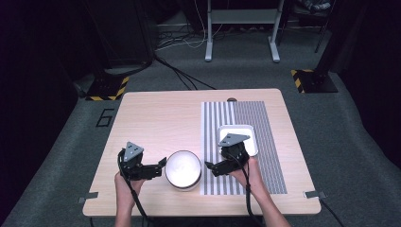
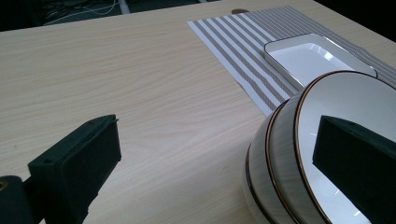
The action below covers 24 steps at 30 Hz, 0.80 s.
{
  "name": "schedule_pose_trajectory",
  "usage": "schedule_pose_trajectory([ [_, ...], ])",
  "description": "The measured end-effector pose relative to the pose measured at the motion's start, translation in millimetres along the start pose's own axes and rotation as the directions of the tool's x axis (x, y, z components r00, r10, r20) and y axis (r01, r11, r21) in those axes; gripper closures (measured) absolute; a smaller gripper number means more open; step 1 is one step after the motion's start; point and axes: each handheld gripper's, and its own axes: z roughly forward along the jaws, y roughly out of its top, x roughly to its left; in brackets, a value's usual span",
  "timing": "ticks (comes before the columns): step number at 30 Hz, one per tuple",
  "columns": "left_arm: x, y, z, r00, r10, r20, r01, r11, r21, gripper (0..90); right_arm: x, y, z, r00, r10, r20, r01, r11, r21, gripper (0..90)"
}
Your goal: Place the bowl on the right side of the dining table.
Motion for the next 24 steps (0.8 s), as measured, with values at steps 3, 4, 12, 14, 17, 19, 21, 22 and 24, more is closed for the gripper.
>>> schedule_pose_trajectory([
  [3,-2.3,1.4,0.4,1.0,0.004,0.007,-0.004,1.0,-0.006,0.8,2.6,3.5,0.1,0.9999,-0.008,-0.007,0.008,1.0,-0.003,1.6],
  [4,-2.7,1.9,0.3,0.9999,0.005,0.01,-0.005,1.0,-0.007,0.9,3.4,4.6,0.1,0.9999,-0.009,-0.01,0.009,1.0,-0.003,1.6],
  [12,-9.0,4.0,2.4,0.9993,0.017,0.034,-0.016,0.9998,-0.009,1.2,9.7,12.0,3.5,0.999,-0.033,-0.03,0.032,0.999,-0.008,1.7],
  [14,-10.7,3.6,3.3,0.999,0.018,0.041,-0.018,0.9998,-0.004,1.2,11.7,13.3,4.9,0.9986,-0.04,-0.034,0.039,0.999,-0.007,1.7],
  [17,-13.2,2.2,5.7,0.9984,0.026,0.051,-0.026,0.9997,0.004,1.2,14.4,14.5,7.6,0.9981,-0.045,-0.042,0.045,0.999,-0.004,1.7],
  [19,-15.3,0.8,7.7,0.9978,0.029,0.059,-0.029,0.9995,0.009,1.4,16.2,15.2,10.1,0.9977,-0.049,-0.047,0.049,0.999,-0.002,1.8],
  [21,-16.8,-0.6,9.4,0.9975,0.03,0.065,-0.031,0.9994,0.015,1.5,17.7,15.7,12.4,0.9974,-0.051,-0.051,0.051,0.999,0.002,2.2],
  [22,-17.6,-1.7,11.1,0.9972,0.031,0.069,-0.032,0.9993,0.019,1.5,18.7,15.8,13.4,0.9976,-0.046,-0.052,0.046,0.999,0.005,2.3],
  [24,-18.7,-3.5,13.2,0.9967,0.034,0.074,-0.037,0.9989,0.03,1.8,20.3,16.1,16.5,0.9976,-0.044,-0.054,0.044,0.999,0.008,3.5],
])
